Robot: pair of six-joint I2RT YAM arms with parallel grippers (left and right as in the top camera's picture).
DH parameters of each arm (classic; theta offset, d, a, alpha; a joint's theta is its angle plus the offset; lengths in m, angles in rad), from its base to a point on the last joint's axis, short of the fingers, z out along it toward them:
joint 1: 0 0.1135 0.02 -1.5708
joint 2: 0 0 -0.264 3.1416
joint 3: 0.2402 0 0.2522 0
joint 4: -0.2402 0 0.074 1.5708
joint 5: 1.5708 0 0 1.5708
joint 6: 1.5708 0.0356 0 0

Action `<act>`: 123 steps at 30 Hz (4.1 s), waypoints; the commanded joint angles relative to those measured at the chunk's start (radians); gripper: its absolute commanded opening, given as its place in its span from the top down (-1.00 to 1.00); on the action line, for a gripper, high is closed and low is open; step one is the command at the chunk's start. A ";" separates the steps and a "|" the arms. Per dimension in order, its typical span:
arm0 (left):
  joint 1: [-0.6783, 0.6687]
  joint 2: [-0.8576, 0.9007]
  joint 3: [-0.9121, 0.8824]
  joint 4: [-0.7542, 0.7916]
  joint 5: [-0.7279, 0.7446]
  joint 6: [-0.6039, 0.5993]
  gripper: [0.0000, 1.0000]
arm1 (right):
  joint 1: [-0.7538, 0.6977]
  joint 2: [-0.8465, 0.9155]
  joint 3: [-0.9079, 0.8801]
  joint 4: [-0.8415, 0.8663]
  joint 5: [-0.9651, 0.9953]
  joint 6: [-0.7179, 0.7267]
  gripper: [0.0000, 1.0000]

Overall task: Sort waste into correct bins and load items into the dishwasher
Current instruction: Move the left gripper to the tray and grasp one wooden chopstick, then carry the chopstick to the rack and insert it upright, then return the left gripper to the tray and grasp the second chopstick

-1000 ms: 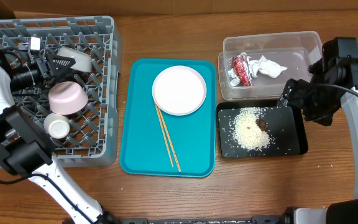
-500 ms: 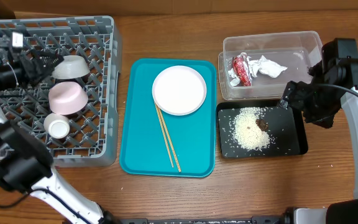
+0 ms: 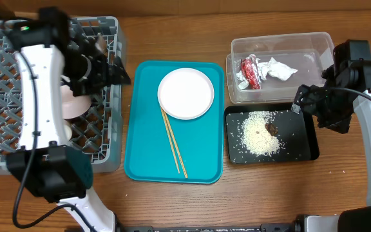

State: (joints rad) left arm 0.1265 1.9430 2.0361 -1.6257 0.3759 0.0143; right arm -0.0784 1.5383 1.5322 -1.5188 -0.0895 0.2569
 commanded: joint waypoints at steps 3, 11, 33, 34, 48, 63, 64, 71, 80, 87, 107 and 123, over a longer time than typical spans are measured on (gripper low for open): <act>-0.100 -0.055 -0.021 -0.064 -0.223 -0.145 -1.00 | -0.002 -0.010 0.007 -0.002 0.011 -0.003 -0.82; -0.192 -0.265 -0.244 -0.044 -0.262 -0.302 -1.00 | -0.003 -0.010 0.007 -0.018 0.022 -0.003 -0.83; -0.429 -0.323 -0.890 0.667 -0.379 -0.412 -1.00 | -0.002 -0.010 0.007 -0.013 0.021 -0.003 -0.85; -0.429 -0.298 -0.890 0.676 -0.375 -0.402 -1.00 | -0.002 -0.010 0.007 -0.013 0.021 -0.003 -0.84; -0.482 -0.060 -0.890 0.703 -0.350 -0.396 -0.73 | -0.002 -0.010 0.007 -0.013 0.022 -0.003 -0.85; -0.480 -0.053 -0.890 0.689 -0.361 -0.395 0.78 | -0.002 -0.010 0.007 -0.016 0.021 -0.003 -0.85; -0.480 -0.053 -0.890 0.689 -0.362 -0.395 0.84 | -0.002 -0.010 0.007 -0.017 0.021 -0.003 -0.85; -0.477 -0.055 -0.867 0.682 -0.388 -0.394 0.92 | -0.002 -0.010 0.007 -0.021 0.021 -0.003 -0.85; -0.446 -0.140 -0.631 0.529 -0.487 -0.394 0.92 | -0.002 -0.010 0.007 -0.027 0.021 -0.003 -0.85; -0.331 -0.205 -0.459 0.451 -0.541 -0.275 0.92 | -0.002 -0.010 0.007 -0.027 0.022 -0.003 -0.85; -0.080 -0.155 -0.448 0.604 -0.541 -0.095 0.63 | -0.002 -0.010 0.007 -0.032 0.021 -0.003 -0.85; -0.126 -0.146 -0.447 0.555 -0.167 -0.097 -0.09 | -0.002 -0.010 0.007 -0.031 0.021 -0.003 -0.85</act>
State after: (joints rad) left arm 0.0383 1.7863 1.5921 -1.0573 -0.0006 -0.0937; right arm -0.0788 1.5383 1.5322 -1.5532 -0.0738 0.2573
